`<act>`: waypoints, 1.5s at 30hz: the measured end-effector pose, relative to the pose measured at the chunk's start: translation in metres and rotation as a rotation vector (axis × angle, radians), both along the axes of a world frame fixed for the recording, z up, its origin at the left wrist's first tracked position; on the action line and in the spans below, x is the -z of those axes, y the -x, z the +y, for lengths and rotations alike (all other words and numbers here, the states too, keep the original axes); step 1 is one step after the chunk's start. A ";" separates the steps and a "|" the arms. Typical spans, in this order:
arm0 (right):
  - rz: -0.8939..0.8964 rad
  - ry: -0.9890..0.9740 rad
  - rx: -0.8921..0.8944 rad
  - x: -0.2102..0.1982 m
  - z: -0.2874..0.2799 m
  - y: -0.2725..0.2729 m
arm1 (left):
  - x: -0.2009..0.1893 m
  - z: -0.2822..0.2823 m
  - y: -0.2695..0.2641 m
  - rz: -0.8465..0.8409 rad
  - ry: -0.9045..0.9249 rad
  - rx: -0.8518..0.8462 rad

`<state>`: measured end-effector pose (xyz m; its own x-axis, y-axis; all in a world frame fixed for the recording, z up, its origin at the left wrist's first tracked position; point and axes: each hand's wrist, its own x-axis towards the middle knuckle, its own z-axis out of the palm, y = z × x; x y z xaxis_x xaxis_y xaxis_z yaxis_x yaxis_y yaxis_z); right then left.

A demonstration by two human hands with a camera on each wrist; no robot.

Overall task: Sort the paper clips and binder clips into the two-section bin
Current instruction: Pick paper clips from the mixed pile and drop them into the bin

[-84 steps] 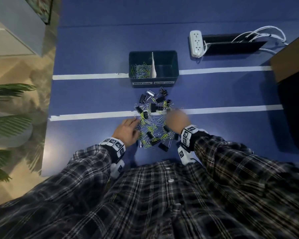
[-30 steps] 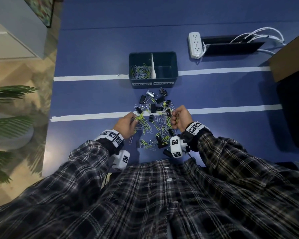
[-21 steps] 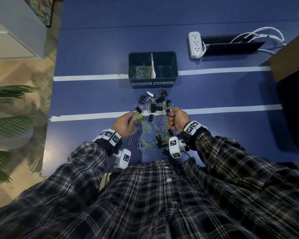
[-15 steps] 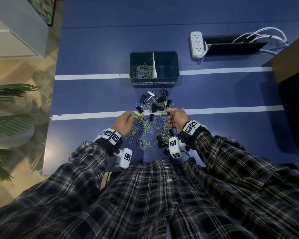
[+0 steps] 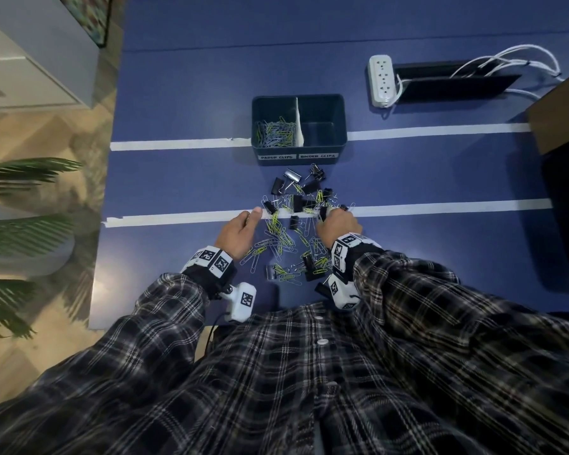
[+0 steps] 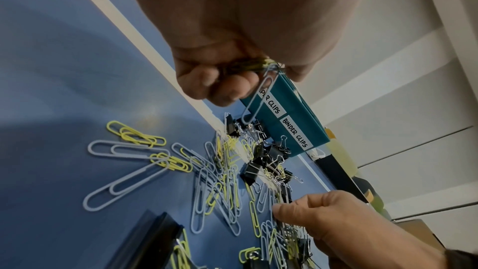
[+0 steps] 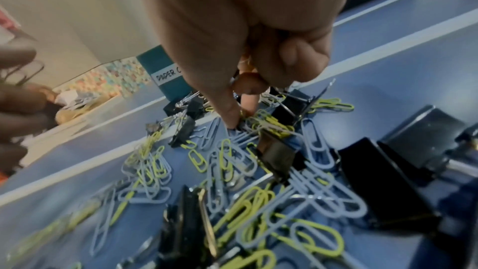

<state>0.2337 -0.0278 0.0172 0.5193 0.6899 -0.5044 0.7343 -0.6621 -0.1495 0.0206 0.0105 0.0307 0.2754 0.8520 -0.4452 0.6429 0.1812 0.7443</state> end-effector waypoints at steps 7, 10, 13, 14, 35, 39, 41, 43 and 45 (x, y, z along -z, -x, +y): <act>0.252 -0.112 0.051 0.006 -0.004 -0.019 | 0.011 0.003 0.005 0.045 0.037 -0.013; 0.270 -0.189 0.044 0.007 -0.008 -0.025 | 0.010 0.003 0.002 0.098 -0.011 0.041; 0.258 -0.230 0.039 0.010 -0.010 -0.027 | 0.012 0.003 -0.001 0.137 -0.031 0.100; 0.294 -0.253 0.037 0.010 -0.011 -0.027 | 0.013 0.003 -0.002 0.130 -0.038 0.117; 1.337 -0.293 0.438 -0.088 0.061 -0.007 | -0.075 0.129 -0.064 0.001 -0.249 0.137; 1.395 -0.347 0.464 -0.111 0.092 -0.011 | -0.076 0.162 -0.086 0.017 -0.186 0.139; 1.406 -0.369 0.490 -0.120 0.108 -0.013 | -0.072 0.169 -0.090 0.096 -0.253 0.129; 1.383 -0.375 0.521 -0.125 0.124 -0.016 | -0.070 0.166 -0.089 0.122 -0.372 0.062; 1.345 -0.360 0.563 -0.126 0.140 -0.018 | -0.065 0.155 -0.081 0.078 -0.461 0.006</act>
